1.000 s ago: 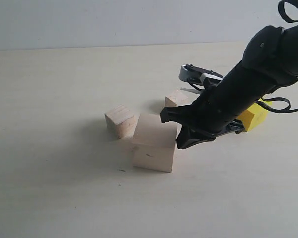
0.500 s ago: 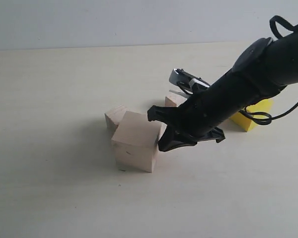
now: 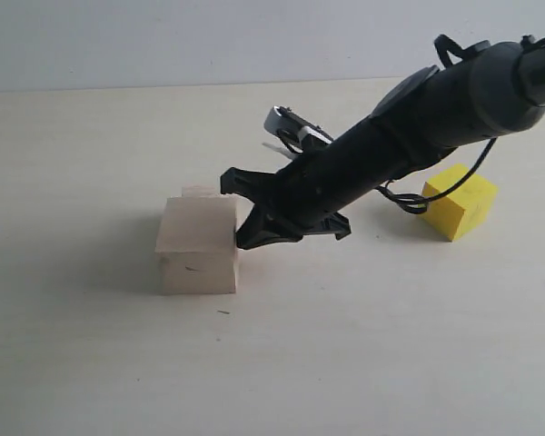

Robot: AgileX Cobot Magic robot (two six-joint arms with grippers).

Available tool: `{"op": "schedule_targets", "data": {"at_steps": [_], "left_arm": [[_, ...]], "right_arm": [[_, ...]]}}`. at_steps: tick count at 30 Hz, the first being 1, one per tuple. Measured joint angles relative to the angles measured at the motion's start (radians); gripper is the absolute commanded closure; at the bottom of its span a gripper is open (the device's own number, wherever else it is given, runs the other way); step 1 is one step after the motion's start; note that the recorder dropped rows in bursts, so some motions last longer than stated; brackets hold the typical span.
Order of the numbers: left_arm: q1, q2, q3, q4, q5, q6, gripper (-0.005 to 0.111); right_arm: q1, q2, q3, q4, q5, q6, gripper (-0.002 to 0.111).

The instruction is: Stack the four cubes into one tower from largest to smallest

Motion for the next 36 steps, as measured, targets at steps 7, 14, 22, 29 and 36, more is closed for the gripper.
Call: {"op": "schedule_targets", "data": {"at_steps": [7, 14, 22, 29, 36], "left_arm": [[0.0, 0.0, 0.0, 0.0, 0.0, 0.0, 0.107], [0.0, 0.0, 0.0, 0.0, 0.0, 0.0, 0.107], [0.0, 0.0, 0.0, 0.0, 0.0, 0.0, 0.107], [0.0, 0.0, 0.0, 0.0, 0.0, 0.0, 0.107], [0.0, 0.0, 0.0, 0.0, 0.0, 0.0, 0.107]], "right_arm": [[0.015, -0.002, -0.048, -0.049, -0.035, 0.033, 0.108], [0.015, -0.155, -0.049, -0.453, 0.005, 0.311, 0.108], [0.174, -0.235, -0.049, -0.55, 0.081, 0.353, 0.108], [0.29, -0.148, -0.052, -0.473, 0.049, 0.311, 0.108], [0.306, -0.051, -0.141, -0.38, 0.043, 0.237, 0.108]]}}
